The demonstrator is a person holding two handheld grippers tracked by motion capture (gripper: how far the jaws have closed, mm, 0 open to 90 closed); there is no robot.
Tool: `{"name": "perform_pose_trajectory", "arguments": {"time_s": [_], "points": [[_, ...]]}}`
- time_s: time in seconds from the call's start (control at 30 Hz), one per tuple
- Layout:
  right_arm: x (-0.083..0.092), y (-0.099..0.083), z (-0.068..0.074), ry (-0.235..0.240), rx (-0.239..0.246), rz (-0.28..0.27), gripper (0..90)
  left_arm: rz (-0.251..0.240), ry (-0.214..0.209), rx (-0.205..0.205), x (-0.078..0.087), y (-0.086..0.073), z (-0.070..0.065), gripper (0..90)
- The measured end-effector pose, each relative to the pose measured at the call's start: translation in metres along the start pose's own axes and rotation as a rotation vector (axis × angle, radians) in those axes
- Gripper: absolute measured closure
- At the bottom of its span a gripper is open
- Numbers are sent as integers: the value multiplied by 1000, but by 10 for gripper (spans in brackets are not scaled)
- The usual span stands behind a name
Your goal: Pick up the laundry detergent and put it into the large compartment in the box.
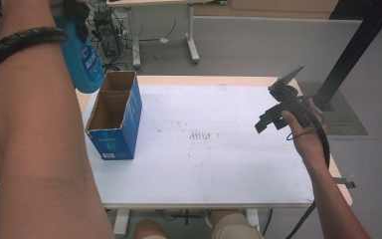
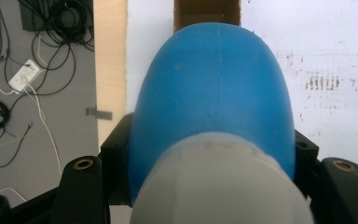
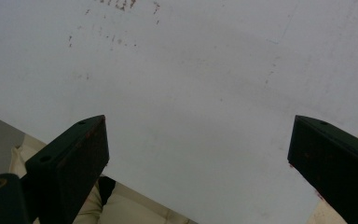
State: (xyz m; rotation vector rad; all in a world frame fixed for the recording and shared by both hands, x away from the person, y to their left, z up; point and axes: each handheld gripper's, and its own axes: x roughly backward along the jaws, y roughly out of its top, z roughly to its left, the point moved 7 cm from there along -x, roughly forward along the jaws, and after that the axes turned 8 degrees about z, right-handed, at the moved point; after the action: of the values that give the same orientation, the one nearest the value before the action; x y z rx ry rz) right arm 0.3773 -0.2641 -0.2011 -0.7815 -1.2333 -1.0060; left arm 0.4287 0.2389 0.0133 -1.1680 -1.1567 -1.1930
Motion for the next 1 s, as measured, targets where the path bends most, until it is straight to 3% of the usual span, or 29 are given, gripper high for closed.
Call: {"name": "perform_pose_trajectory", "arguments": {"time_s": [0.4, 1.0], "points": [[-3, 0, -1, -5, -8, 7, 49, 8, -25, -23, -37, 8, 2, 380], [-8, 0, 1, -9, -5, 11, 50, -4, -11, -60, -85, 13, -5, 381]]}}
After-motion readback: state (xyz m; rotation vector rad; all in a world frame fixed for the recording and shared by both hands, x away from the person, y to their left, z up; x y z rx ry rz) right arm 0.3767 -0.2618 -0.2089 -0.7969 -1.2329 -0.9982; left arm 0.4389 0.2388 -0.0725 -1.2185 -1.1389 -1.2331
